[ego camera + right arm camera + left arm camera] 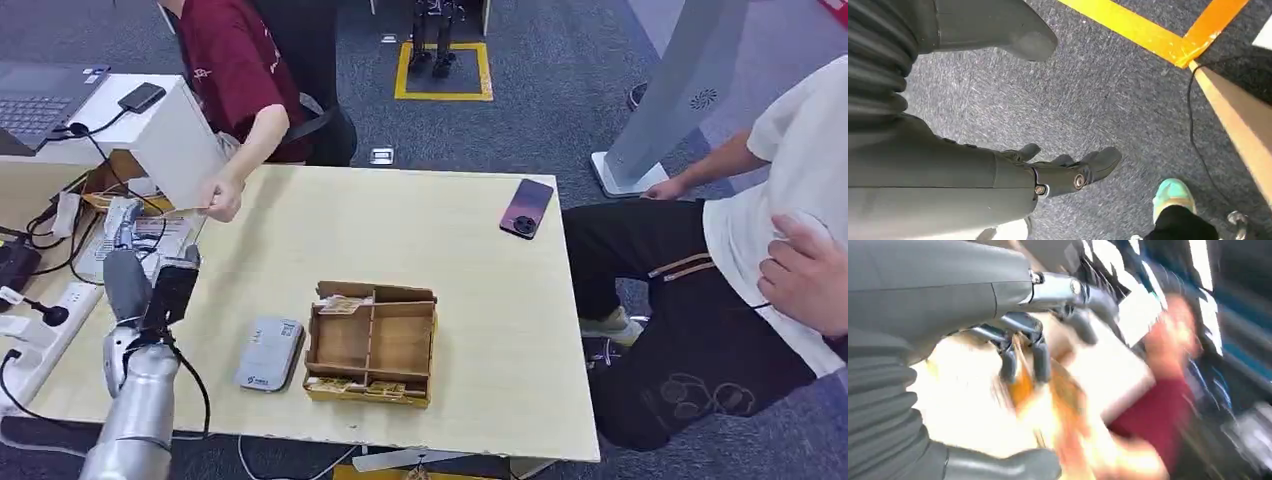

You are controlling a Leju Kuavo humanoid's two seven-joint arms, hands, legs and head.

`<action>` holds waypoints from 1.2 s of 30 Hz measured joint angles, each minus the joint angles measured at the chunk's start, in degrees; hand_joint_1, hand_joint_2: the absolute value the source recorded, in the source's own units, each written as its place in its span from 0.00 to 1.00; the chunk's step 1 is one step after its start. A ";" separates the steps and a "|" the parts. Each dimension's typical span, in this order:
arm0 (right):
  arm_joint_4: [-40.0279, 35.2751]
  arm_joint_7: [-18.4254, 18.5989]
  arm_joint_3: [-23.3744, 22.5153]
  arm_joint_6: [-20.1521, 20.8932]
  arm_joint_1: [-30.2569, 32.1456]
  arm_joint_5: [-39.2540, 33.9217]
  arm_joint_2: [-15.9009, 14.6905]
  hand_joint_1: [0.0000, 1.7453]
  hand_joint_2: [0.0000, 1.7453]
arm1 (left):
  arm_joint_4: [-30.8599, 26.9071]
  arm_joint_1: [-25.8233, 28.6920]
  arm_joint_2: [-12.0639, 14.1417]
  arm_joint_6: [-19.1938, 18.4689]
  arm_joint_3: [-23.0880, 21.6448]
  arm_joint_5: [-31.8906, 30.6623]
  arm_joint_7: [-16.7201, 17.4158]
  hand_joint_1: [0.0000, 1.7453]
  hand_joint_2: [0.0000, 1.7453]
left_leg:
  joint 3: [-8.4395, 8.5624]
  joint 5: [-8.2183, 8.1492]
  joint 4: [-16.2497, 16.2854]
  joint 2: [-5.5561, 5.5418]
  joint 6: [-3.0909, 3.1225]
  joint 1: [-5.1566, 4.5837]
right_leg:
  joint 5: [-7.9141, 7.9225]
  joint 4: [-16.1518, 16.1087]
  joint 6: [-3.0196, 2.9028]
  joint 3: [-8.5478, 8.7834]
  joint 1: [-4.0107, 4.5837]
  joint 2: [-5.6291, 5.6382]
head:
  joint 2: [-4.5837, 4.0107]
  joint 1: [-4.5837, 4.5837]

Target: Pass the card to the sensor for recognition and then transmit it.

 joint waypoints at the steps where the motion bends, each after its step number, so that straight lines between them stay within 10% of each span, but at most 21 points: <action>1: 0.02 -0.28 -0.41 -0.07 0.42 -0.37 0.00 0.00 1.00 | -3.24 2.87 0.43 -3.08 -3.02 1.31 -0.89 0.00 1.00 | -0.02 -0.03 0.00 0.00 0.03 0.00 | -0.02 0.00 0.01 0.00 0.00 0.00 | 0.00 0.00; 12: 0.00 -0.13 -4.35 -0.70 2.13 -1.18 -0.09 0.00 1.00 | -28.49 24.71 4.87 -3.61 -24.95 -1.80 -4.76 0.00 1.00 | -0.09 -0.24 0.00 -0.01 0.09 -0.02 | -0.13 -0.08 0.06 -0.07 -0.01 -0.02 | -0.02 0.00; 23: -0.24 -0.13 -6.45 -1.03 2.11 -0.83 -0.37 0.00 1.00 | -34.13 30.33 10.86 3.89 -35.49 -10.68 -3.62 0.00 1.00 | -0.06 -0.19 0.00 -0.02 0.03 0.00 | -0.11 -0.05 0.03 -0.04 0.00 -0.05 | -0.02 0.00; 36: -0.35 -1.33 -7.45 -1.03 1.95 1.05 -0.39 0.00 1.00 | -30.11 28.74 14.95 11.09 -41.87 -28.17 6.82 0.00 1.00 | -0.05 -0.17 0.00 -0.02 0.02 0.00 | -0.11 -0.05 0.03 -0.03 0.00 -0.05 | -0.02 0.00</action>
